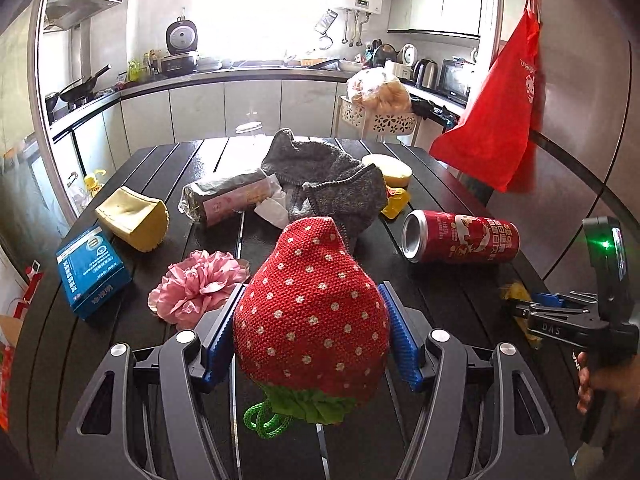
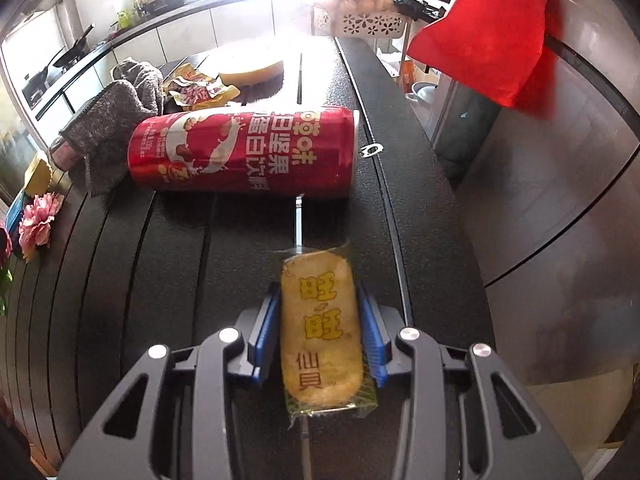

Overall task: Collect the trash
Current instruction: 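Grasp the wrapped rice cracker with the right tool while the left tool holds the strawberry pouch, then carry the rice cracker over the blue bin with the right tool and release it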

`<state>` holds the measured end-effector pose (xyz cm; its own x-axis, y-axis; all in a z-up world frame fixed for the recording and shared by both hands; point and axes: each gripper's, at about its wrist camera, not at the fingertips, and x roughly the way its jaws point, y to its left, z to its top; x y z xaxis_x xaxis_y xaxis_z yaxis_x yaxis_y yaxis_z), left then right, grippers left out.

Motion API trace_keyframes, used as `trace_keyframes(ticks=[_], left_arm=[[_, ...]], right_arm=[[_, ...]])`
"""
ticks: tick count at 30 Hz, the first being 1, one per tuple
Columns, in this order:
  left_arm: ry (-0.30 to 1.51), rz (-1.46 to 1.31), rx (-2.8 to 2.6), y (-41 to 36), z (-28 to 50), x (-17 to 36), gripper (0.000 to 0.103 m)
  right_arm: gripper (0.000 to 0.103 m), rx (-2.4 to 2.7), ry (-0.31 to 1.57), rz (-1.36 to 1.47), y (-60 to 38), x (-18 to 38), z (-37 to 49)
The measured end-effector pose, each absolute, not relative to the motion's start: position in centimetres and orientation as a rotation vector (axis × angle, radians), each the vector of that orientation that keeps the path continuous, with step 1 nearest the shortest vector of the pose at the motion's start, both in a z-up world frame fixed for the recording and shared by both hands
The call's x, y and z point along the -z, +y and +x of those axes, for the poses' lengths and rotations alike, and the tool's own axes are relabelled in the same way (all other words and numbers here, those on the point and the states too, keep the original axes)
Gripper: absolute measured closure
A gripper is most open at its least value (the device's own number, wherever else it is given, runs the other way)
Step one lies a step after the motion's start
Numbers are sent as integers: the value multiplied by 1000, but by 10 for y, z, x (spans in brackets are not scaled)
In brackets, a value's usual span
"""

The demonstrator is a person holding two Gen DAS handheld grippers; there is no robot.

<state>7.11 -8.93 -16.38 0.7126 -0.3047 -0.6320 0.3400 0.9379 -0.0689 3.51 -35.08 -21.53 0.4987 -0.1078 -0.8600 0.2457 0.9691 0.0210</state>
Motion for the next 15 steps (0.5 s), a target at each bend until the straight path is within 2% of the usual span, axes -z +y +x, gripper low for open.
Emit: trace_keyframes(ticks=[5,9,15], left_arm=[[693,52,361,-88,70,165,41],[677,56,370,-87,65,161,41],[608,100,423,-97,36,138,41]], right_arm=[[65,201,996,193,-358,210,26],[65,179,893,221,-362,181,2],[65,222,745,254,-405,126,-112]])
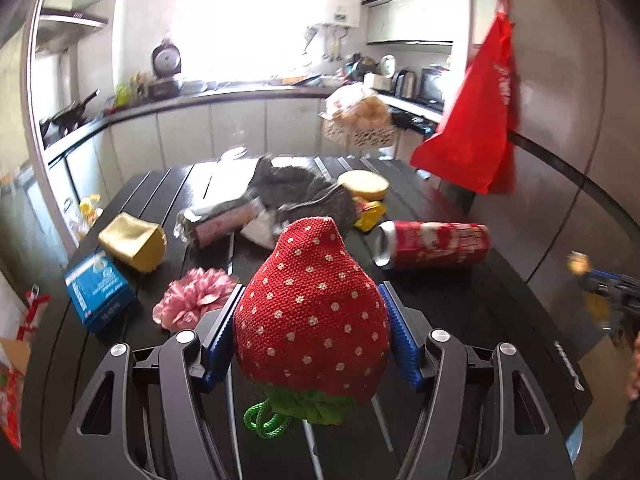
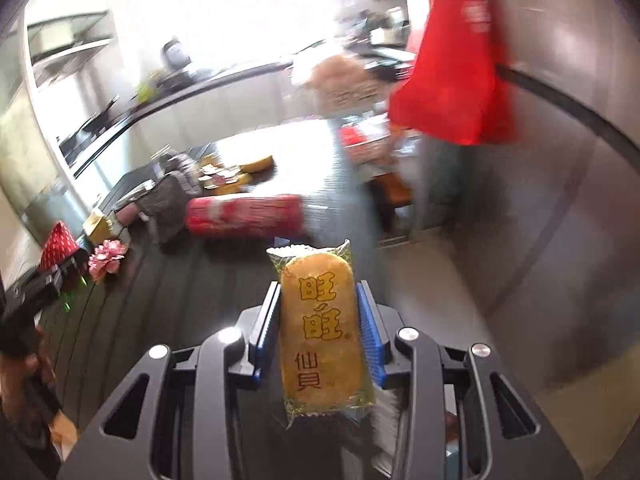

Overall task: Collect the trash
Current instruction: 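Carry the rice cracker over the blue bin with the right tool and release it, then lower the strawberry pouch over the blue bin and open the left tool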

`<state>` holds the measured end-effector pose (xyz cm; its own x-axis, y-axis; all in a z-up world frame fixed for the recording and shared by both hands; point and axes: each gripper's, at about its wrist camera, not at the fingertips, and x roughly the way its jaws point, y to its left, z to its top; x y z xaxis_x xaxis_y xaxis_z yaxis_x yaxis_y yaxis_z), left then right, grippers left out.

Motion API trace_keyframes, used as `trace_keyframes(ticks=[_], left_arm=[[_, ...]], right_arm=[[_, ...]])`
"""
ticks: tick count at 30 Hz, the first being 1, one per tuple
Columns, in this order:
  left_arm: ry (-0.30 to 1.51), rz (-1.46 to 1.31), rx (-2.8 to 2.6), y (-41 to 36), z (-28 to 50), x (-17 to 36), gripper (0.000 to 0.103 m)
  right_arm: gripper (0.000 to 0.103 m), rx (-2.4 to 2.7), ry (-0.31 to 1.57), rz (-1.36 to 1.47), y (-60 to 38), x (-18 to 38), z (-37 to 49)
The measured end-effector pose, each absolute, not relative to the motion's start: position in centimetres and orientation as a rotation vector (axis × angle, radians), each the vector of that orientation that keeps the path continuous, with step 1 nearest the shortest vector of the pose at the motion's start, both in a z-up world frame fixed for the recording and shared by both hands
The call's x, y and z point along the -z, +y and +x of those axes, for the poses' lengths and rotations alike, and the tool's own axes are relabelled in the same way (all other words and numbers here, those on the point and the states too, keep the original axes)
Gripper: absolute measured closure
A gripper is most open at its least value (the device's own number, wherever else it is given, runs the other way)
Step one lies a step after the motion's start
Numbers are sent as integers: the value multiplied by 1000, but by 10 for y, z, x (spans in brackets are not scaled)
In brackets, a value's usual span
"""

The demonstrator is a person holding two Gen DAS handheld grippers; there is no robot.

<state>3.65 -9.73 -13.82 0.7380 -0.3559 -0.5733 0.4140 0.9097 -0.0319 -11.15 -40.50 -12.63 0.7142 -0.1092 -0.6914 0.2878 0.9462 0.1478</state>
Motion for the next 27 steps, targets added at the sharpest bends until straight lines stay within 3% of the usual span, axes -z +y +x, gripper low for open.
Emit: trace_keyframes(ticks=[3,6,11,13,14,15,22,27], left_arm=[[587,111,472,-109,18,130,41],[574,134,538,-130,-4,125,41],[585,170,677,-182,-48,123,41],[582,207,715,-204,-68,123,41],[581,227,739,-216,-80,124,41],[583,241,763,-227,-90,124,41],[597,375,1041,-332,-188,151,41],[708,560,1258,-429,-270,231,41]], right_arm=[[65,397,797,308,-460,145,-196],[65,587,977,435,-513,223,-279],[63,644,1177,629,-536,353,-326],[42,628,1184,691,-539,382,-327],[10,610,1190,716,-541,394,-326],[4,583,1184,749,-545,405,-327],[3,606,895,839,-579,358,-408],[3,758,746,829,-600,329,-492]])
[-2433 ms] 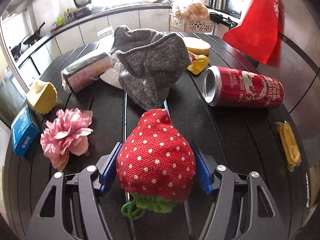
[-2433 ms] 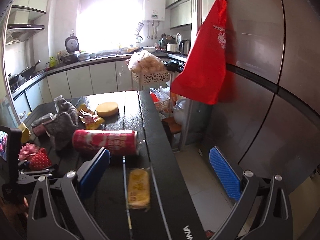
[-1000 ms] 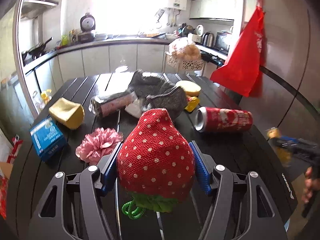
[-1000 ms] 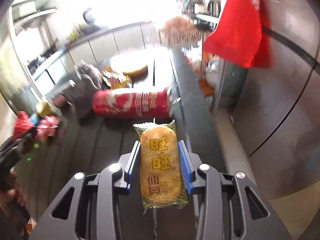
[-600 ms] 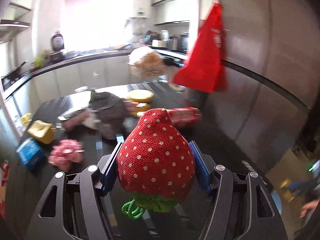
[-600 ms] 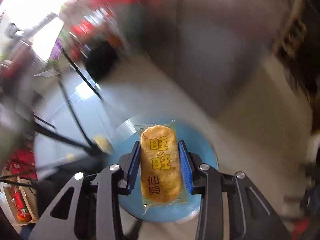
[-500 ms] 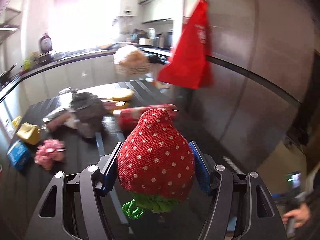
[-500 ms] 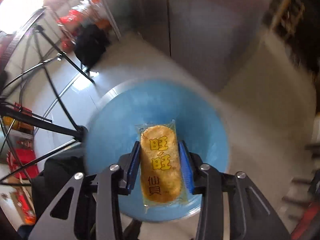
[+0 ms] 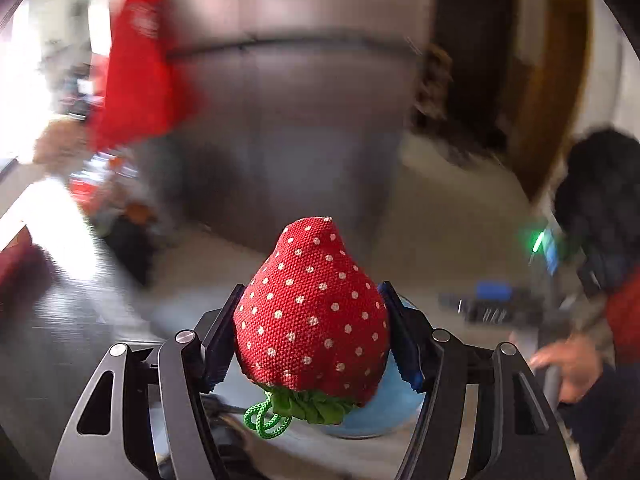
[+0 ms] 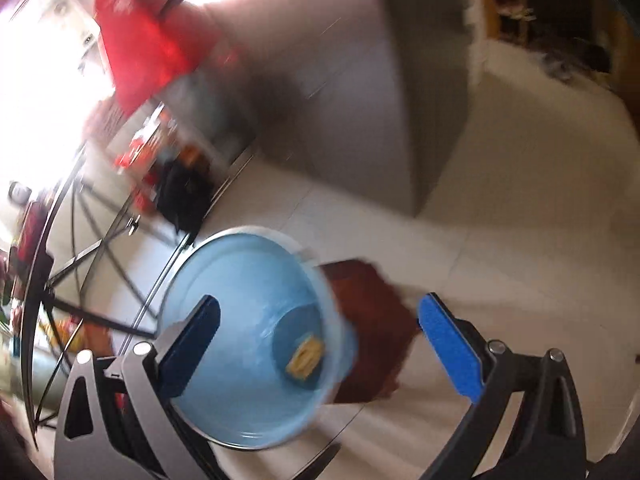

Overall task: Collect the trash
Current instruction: 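Lower the strawberry pouch over the blue bin and open the left tool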

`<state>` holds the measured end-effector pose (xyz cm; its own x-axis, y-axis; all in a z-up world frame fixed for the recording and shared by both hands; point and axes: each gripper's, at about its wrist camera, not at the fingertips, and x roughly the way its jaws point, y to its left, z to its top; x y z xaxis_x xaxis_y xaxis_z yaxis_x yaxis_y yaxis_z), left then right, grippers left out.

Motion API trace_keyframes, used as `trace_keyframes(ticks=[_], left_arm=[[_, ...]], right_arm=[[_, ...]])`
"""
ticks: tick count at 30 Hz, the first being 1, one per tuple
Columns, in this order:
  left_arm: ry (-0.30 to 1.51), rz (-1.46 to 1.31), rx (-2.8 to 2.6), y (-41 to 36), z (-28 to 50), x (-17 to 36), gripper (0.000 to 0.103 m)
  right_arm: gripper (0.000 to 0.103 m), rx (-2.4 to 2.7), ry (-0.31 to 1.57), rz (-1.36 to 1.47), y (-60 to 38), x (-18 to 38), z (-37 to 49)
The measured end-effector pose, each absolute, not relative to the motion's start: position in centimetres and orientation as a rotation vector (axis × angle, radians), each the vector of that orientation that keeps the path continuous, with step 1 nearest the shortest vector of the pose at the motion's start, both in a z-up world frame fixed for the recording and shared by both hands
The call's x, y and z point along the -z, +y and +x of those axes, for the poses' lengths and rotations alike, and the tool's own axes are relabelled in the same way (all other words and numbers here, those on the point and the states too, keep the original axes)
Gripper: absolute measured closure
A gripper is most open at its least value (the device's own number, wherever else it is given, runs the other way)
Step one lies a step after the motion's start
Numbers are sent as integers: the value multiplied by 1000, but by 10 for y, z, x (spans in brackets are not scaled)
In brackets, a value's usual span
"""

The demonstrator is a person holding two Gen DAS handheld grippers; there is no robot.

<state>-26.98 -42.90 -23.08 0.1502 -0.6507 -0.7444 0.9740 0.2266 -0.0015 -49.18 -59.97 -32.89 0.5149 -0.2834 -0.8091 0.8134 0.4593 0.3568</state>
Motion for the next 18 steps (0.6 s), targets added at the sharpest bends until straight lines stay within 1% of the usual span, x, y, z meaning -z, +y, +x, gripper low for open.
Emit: trace_keyframes(ticks=[3,6,7,8,9,13,16,18], left_arm=[[886,677,1288,-479,-292,304,40],[975,775,1280,-506,-305,356,38],[988,793,1277,-512,-307,366,34],[993,800,1276,-516,-306,370,14],[993,800,1277,-520,-306,374,7],[993,781,1281,-517,-304,365,8],[967,707,1293,-496,-295,333,8],[926,608,1316,-471,-277,294,8]], right_arm=[[3,815,720,821,-606,324,-525],[3,846,720,822,-606,322,-542],[3,851,723,826,-603,326,-545],[3,855,726,833,-602,328,-549],[3,857,729,842,-598,334,-552],[3,841,741,844,-598,339,-542],[3,799,743,778,-594,324,-514],[3,765,743,710,-592,308,-491]])
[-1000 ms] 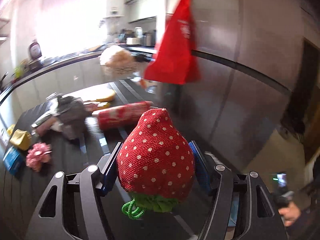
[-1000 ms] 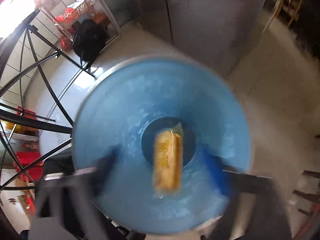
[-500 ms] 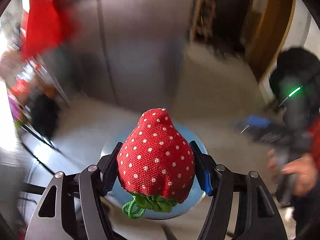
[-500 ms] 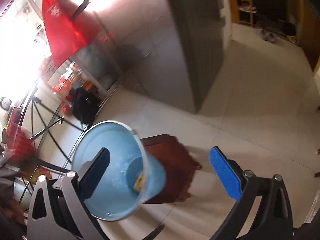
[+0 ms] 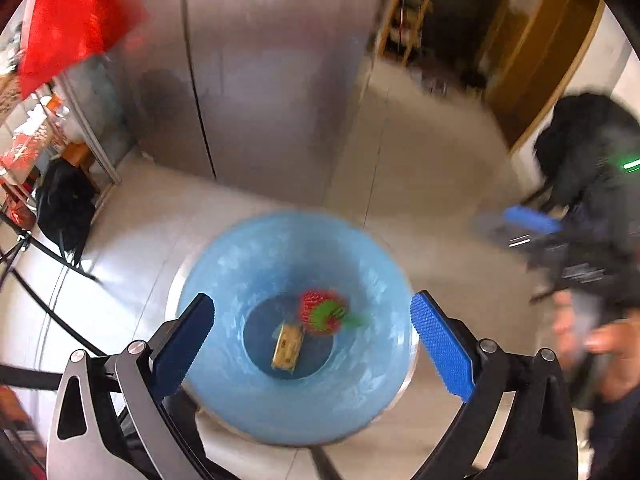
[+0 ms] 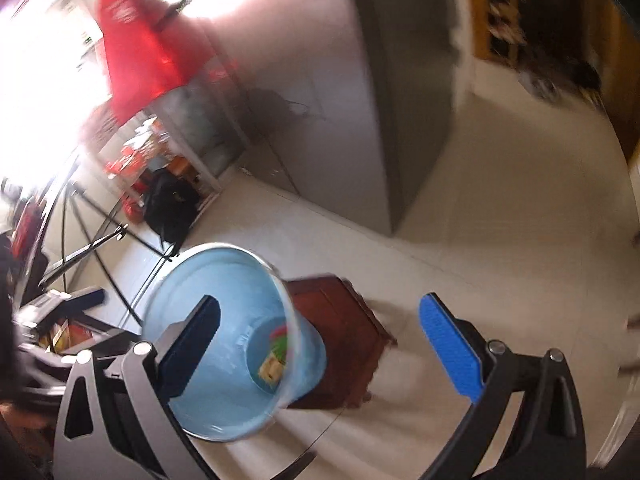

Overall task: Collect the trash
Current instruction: 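Lower the strawberry pouch over the blue bin and open the left tool, then grasp the pink ribbon flower with the left tool while the right tool grasps the red can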

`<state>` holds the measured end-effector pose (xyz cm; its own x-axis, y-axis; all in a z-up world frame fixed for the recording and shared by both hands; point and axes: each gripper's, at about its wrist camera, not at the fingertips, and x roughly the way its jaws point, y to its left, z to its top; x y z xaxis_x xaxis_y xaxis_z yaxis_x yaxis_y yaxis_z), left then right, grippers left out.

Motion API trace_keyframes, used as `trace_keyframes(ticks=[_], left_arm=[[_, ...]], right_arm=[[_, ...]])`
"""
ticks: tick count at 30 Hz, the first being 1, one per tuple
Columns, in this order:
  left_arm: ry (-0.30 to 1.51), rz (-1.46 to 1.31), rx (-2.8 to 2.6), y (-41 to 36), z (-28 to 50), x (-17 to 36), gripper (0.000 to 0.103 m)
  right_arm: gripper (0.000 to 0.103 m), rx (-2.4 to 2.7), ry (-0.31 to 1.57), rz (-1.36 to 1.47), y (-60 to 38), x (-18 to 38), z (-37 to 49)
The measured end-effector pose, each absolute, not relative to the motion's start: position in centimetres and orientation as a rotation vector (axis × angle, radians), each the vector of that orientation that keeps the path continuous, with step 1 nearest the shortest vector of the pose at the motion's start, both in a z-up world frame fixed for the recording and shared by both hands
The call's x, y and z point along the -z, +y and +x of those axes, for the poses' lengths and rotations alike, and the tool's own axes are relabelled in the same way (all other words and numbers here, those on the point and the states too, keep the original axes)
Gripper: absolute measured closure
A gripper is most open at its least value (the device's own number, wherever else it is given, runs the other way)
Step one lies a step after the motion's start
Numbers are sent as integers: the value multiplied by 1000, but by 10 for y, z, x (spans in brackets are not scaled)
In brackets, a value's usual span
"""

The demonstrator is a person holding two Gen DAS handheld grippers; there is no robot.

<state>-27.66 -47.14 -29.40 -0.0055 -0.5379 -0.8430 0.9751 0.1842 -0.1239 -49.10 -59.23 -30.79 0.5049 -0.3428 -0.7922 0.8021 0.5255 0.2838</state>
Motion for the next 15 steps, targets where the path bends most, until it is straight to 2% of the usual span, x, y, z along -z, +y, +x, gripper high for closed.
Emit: trace_keyframes(ticks=[4,7,11,15], left_arm=[[818,433,1262,-403,-226,214,8],[777,351,1119,-339,-171,175,8],[735,283,821,-232,-88,146,8],[764,215,510,-129,-5,137,8]], right_arm=[[3,598,710,517,-574,251,-410],[3,384,683,322,-535,202,-324],[3,79,683,3,-448,152,-201],[3,-153,679,-101,-361,131,-119]])
